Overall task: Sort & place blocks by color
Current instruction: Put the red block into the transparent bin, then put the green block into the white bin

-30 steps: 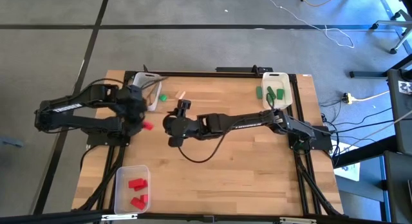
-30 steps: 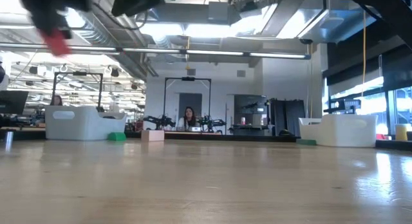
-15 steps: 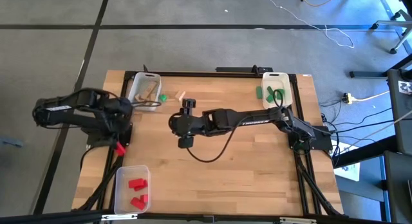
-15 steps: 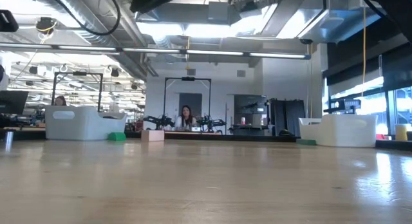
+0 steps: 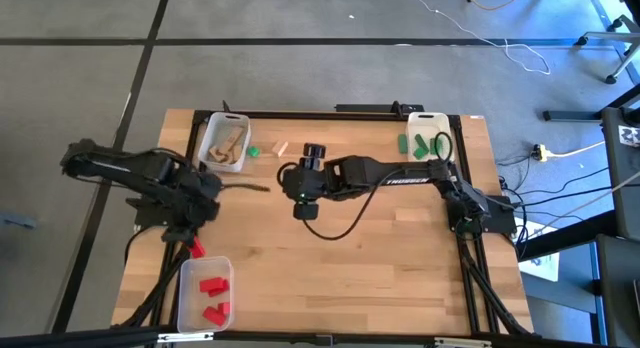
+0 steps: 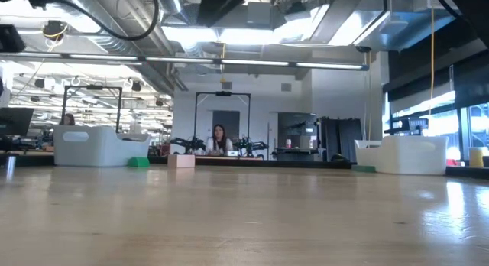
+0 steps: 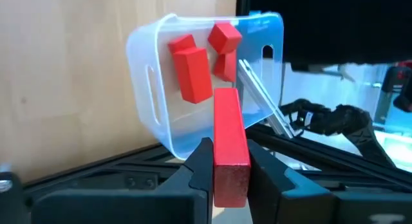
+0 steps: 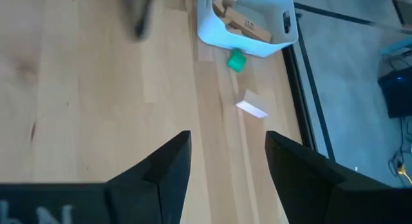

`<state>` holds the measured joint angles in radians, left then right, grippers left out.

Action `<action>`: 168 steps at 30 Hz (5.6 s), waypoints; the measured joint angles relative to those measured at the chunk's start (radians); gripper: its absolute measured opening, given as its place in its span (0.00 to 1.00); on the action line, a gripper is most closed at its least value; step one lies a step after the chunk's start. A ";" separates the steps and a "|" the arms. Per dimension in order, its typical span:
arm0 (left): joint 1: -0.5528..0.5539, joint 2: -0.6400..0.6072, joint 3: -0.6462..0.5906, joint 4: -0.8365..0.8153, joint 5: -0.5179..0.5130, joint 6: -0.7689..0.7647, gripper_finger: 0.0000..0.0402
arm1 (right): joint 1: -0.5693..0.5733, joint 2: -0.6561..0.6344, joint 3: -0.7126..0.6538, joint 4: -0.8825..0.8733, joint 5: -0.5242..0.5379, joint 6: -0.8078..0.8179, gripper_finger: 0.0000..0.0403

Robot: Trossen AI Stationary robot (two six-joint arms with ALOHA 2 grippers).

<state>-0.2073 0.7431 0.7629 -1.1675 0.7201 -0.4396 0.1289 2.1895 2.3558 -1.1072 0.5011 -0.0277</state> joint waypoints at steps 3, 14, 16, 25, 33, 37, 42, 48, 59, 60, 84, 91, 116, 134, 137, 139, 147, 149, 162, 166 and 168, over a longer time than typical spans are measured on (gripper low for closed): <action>-0.079 0.037 -0.026 0.083 0.000 -0.082 0.12 | -0.008 -0.015 0.000 -0.018 -0.006 -0.003 0.49; -0.379 0.208 -0.125 0.380 -0.046 -0.402 0.12 | -0.044 -0.022 0.001 -0.056 -0.009 -0.039 0.49; -0.422 0.239 -0.147 0.410 -0.052 -0.464 0.12 | -0.052 -0.022 0.001 -0.060 -0.022 -0.051 0.49; -0.543 0.330 -0.227 0.778 -0.116 -0.712 0.12 | -0.076 -0.022 0.001 -0.066 -0.132 -0.060 0.49; -0.549 0.344 -0.228 0.792 -0.218 -0.760 0.14 | -0.086 -0.022 0.001 -0.066 -0.224 -0.060 0.49; -0.549 0.344 -0.228 0.792 -0.264 -0.763 0.23 | -0.087 -0.022 0.001 -0.066 -0.226 -0.060 0.49; -0.549 0.344 -0.228 0.791 -0.287 -0.763 0.27 | -0.087 -0.022 0.000 -0.066 -0.226 -0.048 0.49; -0.549 0.344 -0.227 0.791 -0.227 -0.788 0.27 | -0.087 -0.022 0.000 -0.083 -0.226 -0.030 0.49; -0.521 0.241 -0.227 0.782 -0.379 -0.819 0.28 | -0.087 -0.072 0.000 -0.167 -0.281 -0.031 0.49; -0.512 0.222 -0.227 0.782 -0.403 -0.819 0.28 | -0.087 -0.081 0.000 -0.170 -0.286 -0.034 0.49; 0.048 -0.053 -0.089 0.720 -1.002 -0.323 0.28 | -0.343 -0.220 -0.019 -0.463 -0.393 0.020 0.49; 0.309 -0.035 -0.032 0.710 -1.016 -0.248 0.28 | -0.429 -0.214 -0.020 -0.444 -0.404 -0.005 0.49; 0.805 0.630 0.407 0.391 -0.691 0.126 0.28 | -0.655 -0.199 -0.115 -0.385 -0.655 0.062 0.49; 0.810 0.828 0.477 0.293 -0.628 0.042 0.28 | -0.669 -0.199 -0.359 -0.265 -0.653 0.046 0.49; 0.811 0.828 0.477 0.295 -0.629 0.041 0.28 | -0.669 -0.199 -0.368 -0.257 -0.653 0.048 0.49; 0.815 0.828 0.477 0.295 -0.628 0.041 0.28 | -0.669 -0.199 -0.369 -0.252 -0.652 0.047 0.49; 0.816 0.828 0.477 0.327 -0.630 0.051 0.28 | -0.669 -0.199 -0.369 -0.198 -0.652 0.050 0.49; 0.817 0.828 0.477 0.327 -0.636 0.061 0.28 | -0.669 -0.199 -0.369 -0.174 -0.652 0.047 0.49; 0.821 0.828 0.476 0.361 -0.694 -0.041 0.31 | -0.668 -0.199 -0.369 -0.041 -0.652 0.050 0.49; 0.831 0.828 0.476 0.395 -0.695 -0.049 0.39 | -0.668 -0.199 -0.369 0.000 -0.652 0.049 0.49; 0.834 0.828 0.476 0.393 -0.696 -0.048 0.45 | -0.668 -0.199 -0.369 0.014 -0.652 0.050 0.49</action>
<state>0.6270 1.5707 1.2388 -0.7743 0.0244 -0.4877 -0.5392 1.9907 1.9873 -1.0929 -0.1510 0.0218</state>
